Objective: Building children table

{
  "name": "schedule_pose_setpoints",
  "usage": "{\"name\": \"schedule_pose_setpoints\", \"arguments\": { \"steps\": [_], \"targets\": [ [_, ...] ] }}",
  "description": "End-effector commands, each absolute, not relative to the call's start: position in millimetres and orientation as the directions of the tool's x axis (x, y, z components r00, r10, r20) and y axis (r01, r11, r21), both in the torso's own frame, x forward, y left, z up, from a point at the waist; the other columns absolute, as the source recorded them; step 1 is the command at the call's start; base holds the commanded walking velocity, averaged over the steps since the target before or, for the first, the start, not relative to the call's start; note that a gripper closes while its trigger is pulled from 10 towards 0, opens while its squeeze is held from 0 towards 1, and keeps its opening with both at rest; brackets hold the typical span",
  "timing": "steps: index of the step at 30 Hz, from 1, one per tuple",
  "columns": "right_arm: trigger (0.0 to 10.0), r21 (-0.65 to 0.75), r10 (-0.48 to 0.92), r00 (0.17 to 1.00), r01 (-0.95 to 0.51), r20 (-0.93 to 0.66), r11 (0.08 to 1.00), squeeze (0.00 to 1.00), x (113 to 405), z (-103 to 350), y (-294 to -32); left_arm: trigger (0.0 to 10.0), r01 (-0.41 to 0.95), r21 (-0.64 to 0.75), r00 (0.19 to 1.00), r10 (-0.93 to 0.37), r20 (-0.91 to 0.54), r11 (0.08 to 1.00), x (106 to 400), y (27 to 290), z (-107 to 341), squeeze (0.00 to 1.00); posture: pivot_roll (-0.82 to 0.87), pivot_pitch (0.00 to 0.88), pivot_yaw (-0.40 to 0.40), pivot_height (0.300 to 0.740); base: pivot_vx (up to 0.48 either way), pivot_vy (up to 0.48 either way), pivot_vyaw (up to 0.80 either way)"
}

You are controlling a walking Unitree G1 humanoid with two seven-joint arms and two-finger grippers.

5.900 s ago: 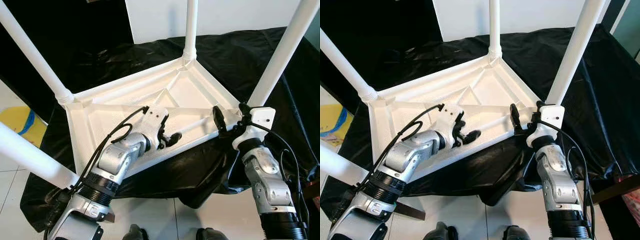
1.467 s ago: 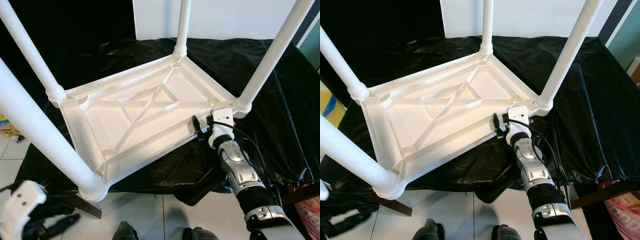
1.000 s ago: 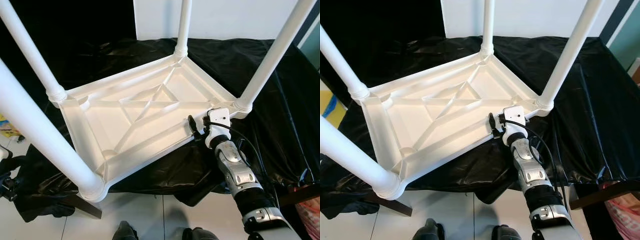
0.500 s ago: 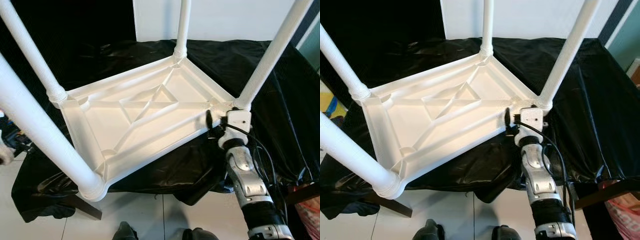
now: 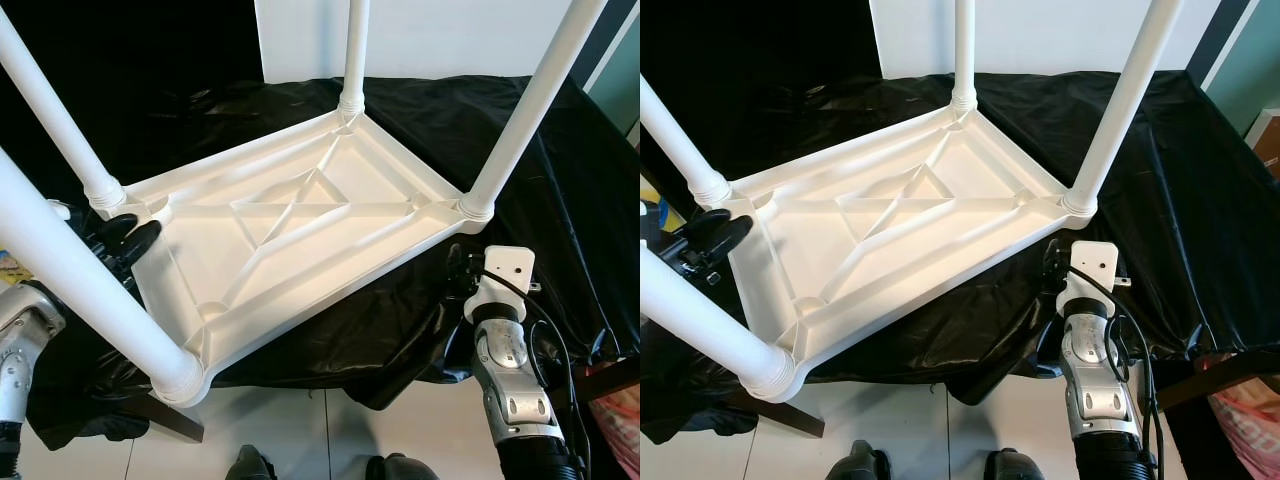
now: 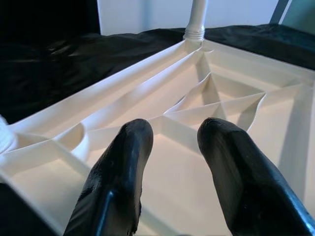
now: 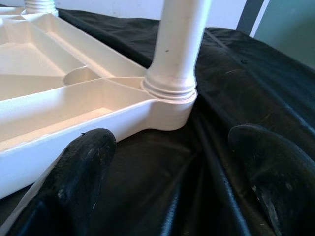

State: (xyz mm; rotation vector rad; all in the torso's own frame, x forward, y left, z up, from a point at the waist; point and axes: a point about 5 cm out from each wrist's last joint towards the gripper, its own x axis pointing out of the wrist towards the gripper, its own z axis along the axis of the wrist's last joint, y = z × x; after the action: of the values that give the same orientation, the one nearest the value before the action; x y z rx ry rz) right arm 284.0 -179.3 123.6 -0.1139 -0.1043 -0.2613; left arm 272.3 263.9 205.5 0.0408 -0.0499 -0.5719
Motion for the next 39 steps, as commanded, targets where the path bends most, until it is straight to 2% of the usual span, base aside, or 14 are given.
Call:
{"name": "schedule_pose_setpoints", "arguments": {
  "steps": [1, 9, 11, 16, 23, 25, 33, 39],
  "targets": [
    [10.0, -0.101, -0.263, 0.961, 0.271, 0.083, 0.957, 0.0, 283, 118, -180, 10.0, 0.669, 0.046, 0.742, -0.67, 0.022, 0.742, 266, 251, 204, 0.0, 0.01, 0.128, 0.011, 0.74, 0.0, 0.0, 0.0],
    [10.0, -0.093, -0.244, 0.97, 0.245, 0.016, 0.965, 0.0, 293, 111, -177, 10.0, 0.746, 0.008, 0.663, -0.745, 0.072, 0.665, 257, 221, 206, 0.0, 0.02, 0.133, 0.001, 0.74, 0.0, 0.0, 0.0],
    [10.0, -0.093, -0.244, 0.97, 0.245, 0.016, 0.965, 0.0, 293, 111, -177, 10.0, 0.746, 0.008, 0.663, -0.745, 0.072, 0.665, 257, 221, 206, 0.0, 0.02, 0.133, 0.001, 0.74, 0.0, 0.0, 0.0],
    [10.0, -0.088, -0.199, 0.98, 0.197, -0.007, 0.976, 0.0, 308, 113, -171, 10.0, 0.802, -0.001, 0.595, -0.797, 0.104, 0.598, 242, 187, 209, 0.0, 0.04, 0.145, 0.0, 0.74, 0.0, 0.0, 0.0],
    [10.0, -0.088, -0.184, 0.983, 0.182, -0.009, 0.979, 0.0, 314, 114, -169, 10.0, 0.811, -0.006, 0.581, -0.805, 0.118, 0.585, 236, 176, 208, 0.0, 0.05, 0.151, 0.004, 0.74, 0.0, 0.0, 0.0],
    [10.0, -0.093, -0.157, 0.988, 0.156, 0.001, 0.983, 0.0, 323, 117, -166, 10.0, 0.82, -0.045, 0.57, -0.808, 0.146, 0.57, 230, 161, 207, 0.0, 0.05, 0.154, 0.008, 0.74, 0.0, 0.0, 0.0],
    [10.0, -0.088, -0.077, 0.997, 0.078, 0.015, 0.993, 0.0, 347, 125, -167, 10.0, 0.827, -0.095, 0.56, -0.799, 0.219, 0.554, 221, 128, 209, 0.0, 0.06, 0.158, 0.011, 0.74, 0.0, 0.0, 0.0],
    [10.0, -0.084, -0.043, 0.999, 0.043, 0.007, 0.996, 0.0, 355, 126, -165, 10.0, 0.837, -0.111, 0.546, -0.8, 0.249, 0.536, 220, 114, 212, 0.0, 0.06, 0.161, 0.019, 0.74, 0.0, 0.0, 0.0]
  ]
}}
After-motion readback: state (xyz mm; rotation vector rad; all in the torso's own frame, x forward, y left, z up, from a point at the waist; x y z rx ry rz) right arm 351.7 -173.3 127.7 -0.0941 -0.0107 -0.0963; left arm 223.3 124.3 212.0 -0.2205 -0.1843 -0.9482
